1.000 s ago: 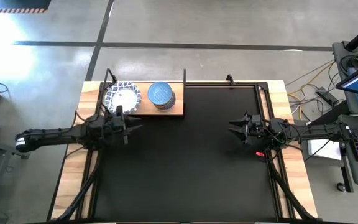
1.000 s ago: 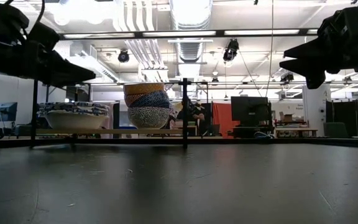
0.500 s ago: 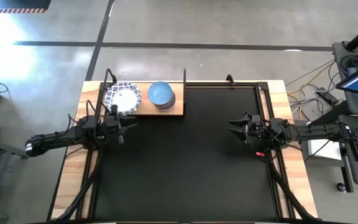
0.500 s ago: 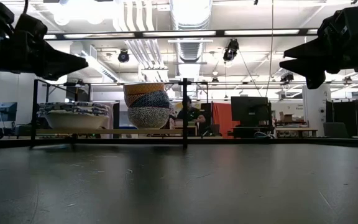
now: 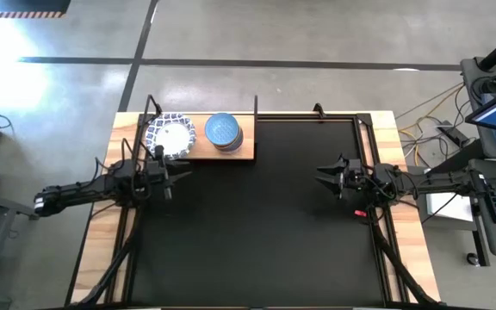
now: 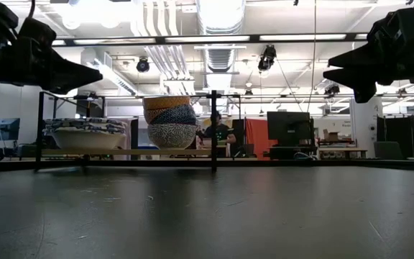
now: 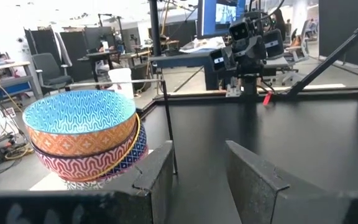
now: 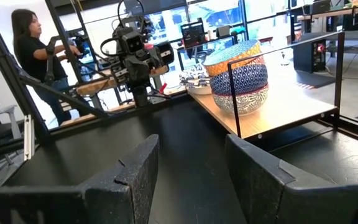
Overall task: Place and stack bowls onto a shelf
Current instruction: Return to Home Position
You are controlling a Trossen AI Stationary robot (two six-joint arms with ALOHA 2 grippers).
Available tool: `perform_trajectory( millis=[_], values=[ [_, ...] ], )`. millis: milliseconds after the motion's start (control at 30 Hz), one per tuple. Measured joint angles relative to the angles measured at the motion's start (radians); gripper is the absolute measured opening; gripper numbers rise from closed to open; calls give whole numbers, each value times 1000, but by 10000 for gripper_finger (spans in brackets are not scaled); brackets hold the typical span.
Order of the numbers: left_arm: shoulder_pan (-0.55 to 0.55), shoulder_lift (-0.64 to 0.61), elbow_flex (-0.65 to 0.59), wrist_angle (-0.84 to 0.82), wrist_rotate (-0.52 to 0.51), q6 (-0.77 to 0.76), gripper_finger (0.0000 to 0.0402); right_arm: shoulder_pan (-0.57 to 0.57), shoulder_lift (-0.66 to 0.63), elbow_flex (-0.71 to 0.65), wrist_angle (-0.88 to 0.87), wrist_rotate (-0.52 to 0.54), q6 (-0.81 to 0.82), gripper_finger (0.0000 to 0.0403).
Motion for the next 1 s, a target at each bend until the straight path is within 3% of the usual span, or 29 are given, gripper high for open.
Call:
perform_trajectory(
  millis=[1000],
  values=[
    [0,10,12,1,-1,0,126,0,3,0,0,0,0,173]
  ],
)
